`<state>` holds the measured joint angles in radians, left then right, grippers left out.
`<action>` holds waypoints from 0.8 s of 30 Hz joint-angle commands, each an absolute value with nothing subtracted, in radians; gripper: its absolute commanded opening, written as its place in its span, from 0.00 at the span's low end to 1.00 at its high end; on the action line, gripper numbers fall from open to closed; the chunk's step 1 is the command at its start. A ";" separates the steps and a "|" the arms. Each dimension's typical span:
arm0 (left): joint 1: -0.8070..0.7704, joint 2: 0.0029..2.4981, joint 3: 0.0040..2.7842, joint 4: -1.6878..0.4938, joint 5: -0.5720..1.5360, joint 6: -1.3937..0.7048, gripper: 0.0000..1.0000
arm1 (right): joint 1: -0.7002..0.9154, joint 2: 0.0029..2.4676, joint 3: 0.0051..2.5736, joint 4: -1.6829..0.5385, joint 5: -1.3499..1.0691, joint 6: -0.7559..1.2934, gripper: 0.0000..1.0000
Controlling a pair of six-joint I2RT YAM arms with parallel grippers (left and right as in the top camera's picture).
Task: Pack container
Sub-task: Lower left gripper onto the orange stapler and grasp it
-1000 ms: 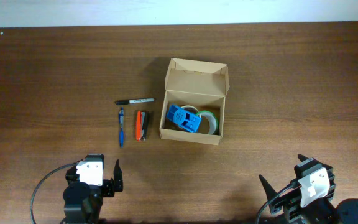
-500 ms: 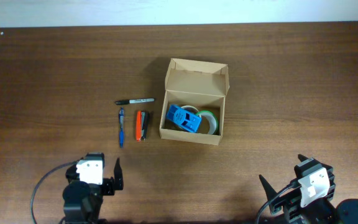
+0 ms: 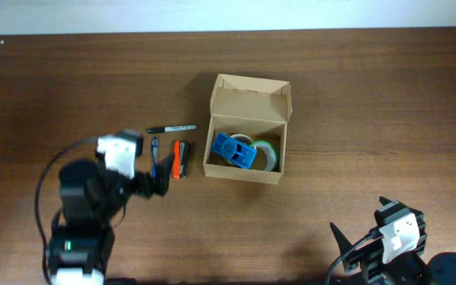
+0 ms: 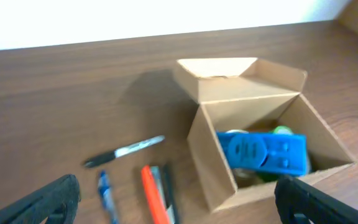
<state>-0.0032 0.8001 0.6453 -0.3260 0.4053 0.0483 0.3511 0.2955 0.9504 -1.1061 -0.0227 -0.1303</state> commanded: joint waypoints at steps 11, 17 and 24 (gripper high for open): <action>-0.004 1.453 1.093 -0.601 0.468 0.040 0.99 | 0.346 0.289 0.947 -1.104 -0.007 -0.122 0.99; -0.010 1.678 1.377 -0.882 0.438 0.104 1.00 | 0.345 0.289 0.947 -1.104 -0.007 -0.122 0.99; -0.091 1.810 1.497 -1.051 0.282 0.102 0.99 | 0.345 0.289 0.947 -1.104 -0.007 -0.122 0.99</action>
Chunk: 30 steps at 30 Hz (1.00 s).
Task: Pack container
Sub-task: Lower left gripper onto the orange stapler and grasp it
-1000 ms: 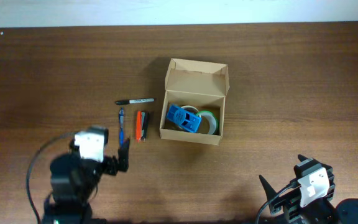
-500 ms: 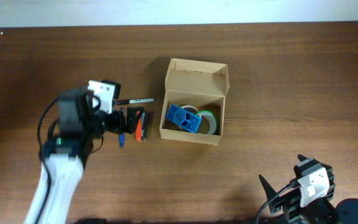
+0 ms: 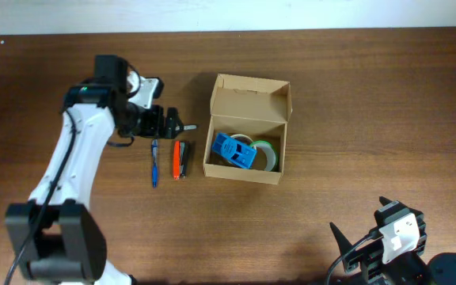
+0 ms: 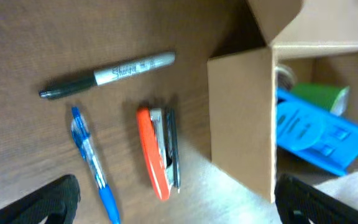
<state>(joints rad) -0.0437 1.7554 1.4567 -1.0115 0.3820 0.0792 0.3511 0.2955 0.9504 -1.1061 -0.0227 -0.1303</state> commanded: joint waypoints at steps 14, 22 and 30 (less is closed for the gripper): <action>-0.205 1.964 1.499 -1.089 0.105 -0.050 1.00 | 0.345 0.289 0.947 -1.104 -0.007 -0.122 0.99; -0.206 2.022 1.499 -1.097 0.100 -0.083 0.99 | 0.345 0.289 0.947 -1.104 -0.007 -0.122 0.99; -0.234 2.076 1.499 -1.096 0.072 -0.082 1.00 | 0.345 0.289 0.947 -1.104 -0.007 -0.122 0.99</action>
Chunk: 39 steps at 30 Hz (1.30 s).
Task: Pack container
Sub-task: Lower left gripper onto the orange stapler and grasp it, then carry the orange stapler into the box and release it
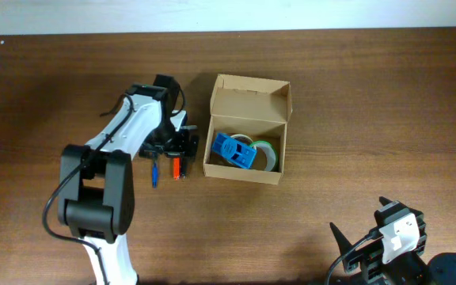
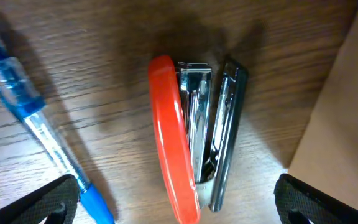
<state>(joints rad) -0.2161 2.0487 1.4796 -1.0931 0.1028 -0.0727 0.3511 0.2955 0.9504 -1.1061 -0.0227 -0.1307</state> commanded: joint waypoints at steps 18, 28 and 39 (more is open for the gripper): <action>-0.278 2.123 1.499 -1.096 0.056 -0.083 0.09 | 0.346 0.289 0.947 -1.104 -0.007 -0.122 0.99; -0.270 1.983 1.499 -1.067 0.056 -0.120 0.05 | 0.346 0.289 0.947 -1.104 -0.007 -0.122 0.99; -0.329 1.715 1.542 -0.997 0.056 -0.483 0.05 | 0.345 0.289 0.947 -1.104 -0.007 -0.122 0.99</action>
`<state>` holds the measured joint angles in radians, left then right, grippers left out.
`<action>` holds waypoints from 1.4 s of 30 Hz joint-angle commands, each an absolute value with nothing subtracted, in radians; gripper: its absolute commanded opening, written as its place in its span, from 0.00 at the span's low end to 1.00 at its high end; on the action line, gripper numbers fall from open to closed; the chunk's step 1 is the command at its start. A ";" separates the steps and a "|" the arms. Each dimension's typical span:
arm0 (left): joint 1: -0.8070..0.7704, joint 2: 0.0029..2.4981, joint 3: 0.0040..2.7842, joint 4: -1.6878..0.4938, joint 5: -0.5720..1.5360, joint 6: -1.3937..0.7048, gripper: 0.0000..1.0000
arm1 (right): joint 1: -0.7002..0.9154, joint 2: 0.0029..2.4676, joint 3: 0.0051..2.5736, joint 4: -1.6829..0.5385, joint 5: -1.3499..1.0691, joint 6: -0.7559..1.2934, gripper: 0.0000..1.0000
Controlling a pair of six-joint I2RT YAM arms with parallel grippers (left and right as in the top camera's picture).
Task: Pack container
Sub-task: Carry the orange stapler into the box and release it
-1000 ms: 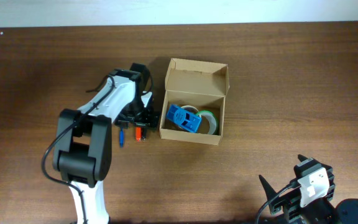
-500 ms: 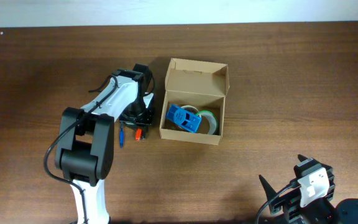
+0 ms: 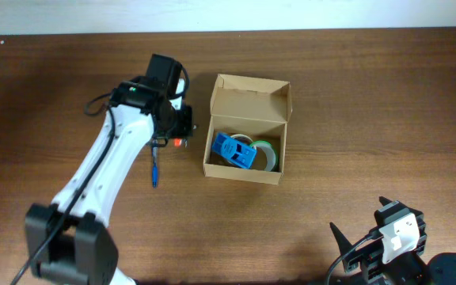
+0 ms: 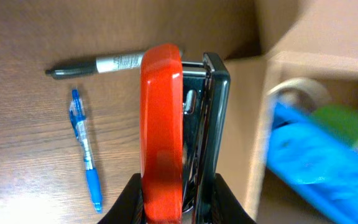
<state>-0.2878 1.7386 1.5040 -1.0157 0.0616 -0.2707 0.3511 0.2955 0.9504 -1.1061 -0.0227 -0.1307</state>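
Observation:
My left gripper [image 4: 179, 193] is shut on the orange and metal stapler [image 4: 166, 124], holding it off the table just left of the open cardboard box [image 4: 253, 124]. From overhead the gripper [image 3: 176, 136] hides most of the stapler, and only an orange bit [image 3: 178, 142] shows beside the box's left wall [image 3: 209, 150]. A blue toy [image 3: 234, 150] and a green tape roll [image 3: 269, 155] lie inside the box. My right gripper [image 3: 345, 247] is parked at the front right, too dark to read.
A blue pen [image 4: 84, 149] lies on the table left of the stapler, also seen from overhead [image 3: 154, 166]. A black marker [image 4: 98, 64] lies behind it. The box's lid flap [image 3: 252, 91] stands open at the back.
My left gripper was open, low over the stapler lying on the table. Now it is shut on the stapler, which is off the table beside the box.
My left gripper was first open near the front left, facing the box and pens. It then stood open above the marker, pen and stapler, then low around the stapler. Now it holds the stapler raised. The right arm stayed parked throughout.

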 commanded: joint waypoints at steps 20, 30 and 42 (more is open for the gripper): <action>-0.630 1.853 1.601 -0.653 0.062 -1.423 0.05 | 0.346 0.289 0.947 -1.104 -0.007 -0.122 0.99; -0.672 1.893 1.601 -0.674 -0.025 -1.807 0.05 | 0.346 0.289 0.947 -1.104 -0.007 -0.122 0.99; -0.662 1.911 1.601 -0.816 -0.062 -1.924 0.05 | 0.345 0.289 0.947 -1.104 -0.007 -0.122 0.99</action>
<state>-0.6655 1.8957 1.5806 -0.8097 -0.0147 -1.8702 0.3511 0.2955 0.9504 -1.1061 -0.0223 -0.1307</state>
